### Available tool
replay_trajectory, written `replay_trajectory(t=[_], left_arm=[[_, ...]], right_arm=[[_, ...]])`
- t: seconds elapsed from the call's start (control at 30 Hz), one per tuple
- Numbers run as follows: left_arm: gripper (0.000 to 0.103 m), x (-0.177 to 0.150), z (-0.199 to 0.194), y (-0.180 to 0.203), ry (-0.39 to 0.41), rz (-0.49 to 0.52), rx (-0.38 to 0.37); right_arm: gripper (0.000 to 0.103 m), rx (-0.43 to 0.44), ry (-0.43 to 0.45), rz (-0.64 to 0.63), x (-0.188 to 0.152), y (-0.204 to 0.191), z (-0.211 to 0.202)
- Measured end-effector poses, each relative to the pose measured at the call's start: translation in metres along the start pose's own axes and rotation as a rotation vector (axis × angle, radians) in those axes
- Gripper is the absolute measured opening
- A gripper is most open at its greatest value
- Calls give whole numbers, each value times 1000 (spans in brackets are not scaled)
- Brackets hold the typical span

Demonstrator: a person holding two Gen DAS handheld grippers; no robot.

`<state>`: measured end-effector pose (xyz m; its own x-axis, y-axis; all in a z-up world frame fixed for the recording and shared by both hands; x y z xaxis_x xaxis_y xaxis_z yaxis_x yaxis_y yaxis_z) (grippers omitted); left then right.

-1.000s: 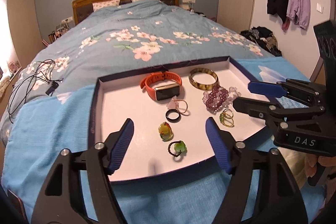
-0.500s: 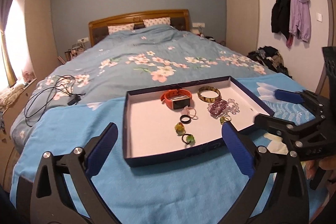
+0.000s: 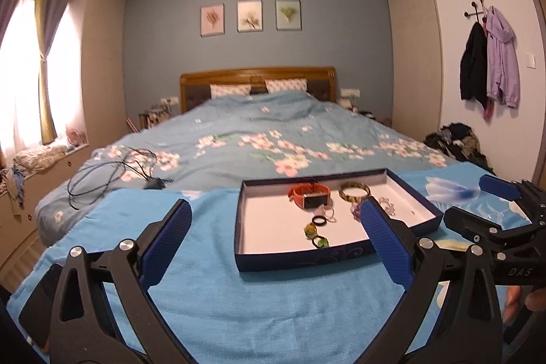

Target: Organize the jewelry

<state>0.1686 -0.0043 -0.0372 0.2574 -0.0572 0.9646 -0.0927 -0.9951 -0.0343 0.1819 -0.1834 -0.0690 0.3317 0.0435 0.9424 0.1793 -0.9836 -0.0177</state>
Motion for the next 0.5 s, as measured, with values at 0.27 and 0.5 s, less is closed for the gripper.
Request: replay_trajectory(t=[0.27,0.5], left_arm=[[97,-2,-20,3,17,-25,2],[97,-2,-31,1,32,-40,16]], right_arm=[[96,-27,43,-6,4,0,-13],[96,-38,65,-5,6,0,-20]])
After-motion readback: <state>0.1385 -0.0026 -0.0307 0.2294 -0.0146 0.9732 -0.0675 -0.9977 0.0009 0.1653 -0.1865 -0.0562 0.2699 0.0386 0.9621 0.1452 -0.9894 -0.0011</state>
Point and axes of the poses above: each gripper's, at about its wrist camera, not at the fingertips, and z roughly the way its jaws point, y to its right, x to its top, the point moved 10 cm from there along z, roughly the way its jaws point
